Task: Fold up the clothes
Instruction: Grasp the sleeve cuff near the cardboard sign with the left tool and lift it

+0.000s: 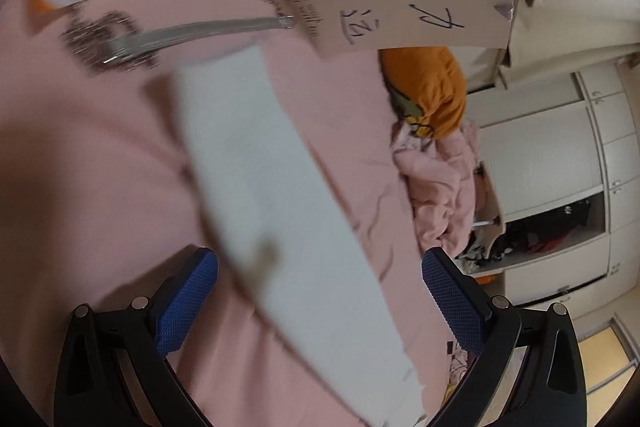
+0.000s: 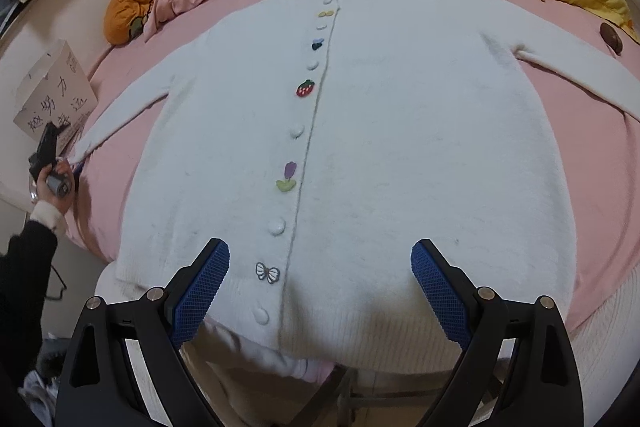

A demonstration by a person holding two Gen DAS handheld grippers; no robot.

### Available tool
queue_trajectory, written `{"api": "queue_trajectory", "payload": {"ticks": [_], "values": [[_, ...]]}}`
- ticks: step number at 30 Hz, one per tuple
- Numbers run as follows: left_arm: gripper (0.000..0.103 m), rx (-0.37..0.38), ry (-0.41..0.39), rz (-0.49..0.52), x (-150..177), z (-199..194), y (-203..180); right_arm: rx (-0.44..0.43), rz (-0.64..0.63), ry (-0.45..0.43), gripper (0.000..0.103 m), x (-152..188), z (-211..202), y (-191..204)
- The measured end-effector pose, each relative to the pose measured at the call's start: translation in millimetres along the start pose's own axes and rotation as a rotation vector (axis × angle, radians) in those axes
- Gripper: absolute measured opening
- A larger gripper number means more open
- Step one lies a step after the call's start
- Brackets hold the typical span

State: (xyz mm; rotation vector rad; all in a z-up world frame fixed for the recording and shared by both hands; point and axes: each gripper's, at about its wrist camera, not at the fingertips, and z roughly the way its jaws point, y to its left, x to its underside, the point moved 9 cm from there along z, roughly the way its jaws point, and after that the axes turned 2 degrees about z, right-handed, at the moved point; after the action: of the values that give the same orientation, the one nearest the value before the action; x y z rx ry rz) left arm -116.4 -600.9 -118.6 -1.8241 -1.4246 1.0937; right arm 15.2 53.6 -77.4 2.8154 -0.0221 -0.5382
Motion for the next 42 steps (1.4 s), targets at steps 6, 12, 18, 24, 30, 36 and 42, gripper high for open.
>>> {"api": "queue_trajectory", "payload": {"ticks": [6,12,18,24,30,36,42], "values": [[0.093,-0.040,-0.022,-0.021,-21.8,29.7,1.3,-0.004,0.006,0.027,0.092,-0.6,7.0,3.1],[0.011,-0.056,-0.002,-0.118,-20.2,36.2,36.3,-0.020,0.003,0.024,0.092,-2.6,9.7,9.4],[0.011,-0.114,-0.024,0.047,-20.2,35.5,8.1,-0.034,0.009,0.025,0.092,-2.9,9.6,9.2],[0.011,-0.134,-0.021,0.184,-6.4,38.7,-42.4,-0.061,0.035,0.016,0.092,-1.4,7.5,6.4],[0.011,-0.117,0.022,0.494,57.1,53.4,-146.4,-0.067,0.049,-0.032,0.092,-4.3,-1.6,-4.9],[0.011,0.040,0.152,0.698,160.6,76.2,-254.7,-0.030,0.055,-0.065,0.092,-4.3,-1.5,-21.9],[0.011,0.123,0.361,0.913,276.3,96.7,-324.7,-0.079,0.085,-0.087,0.093,-1.7,-3.6,-31.8]]}}
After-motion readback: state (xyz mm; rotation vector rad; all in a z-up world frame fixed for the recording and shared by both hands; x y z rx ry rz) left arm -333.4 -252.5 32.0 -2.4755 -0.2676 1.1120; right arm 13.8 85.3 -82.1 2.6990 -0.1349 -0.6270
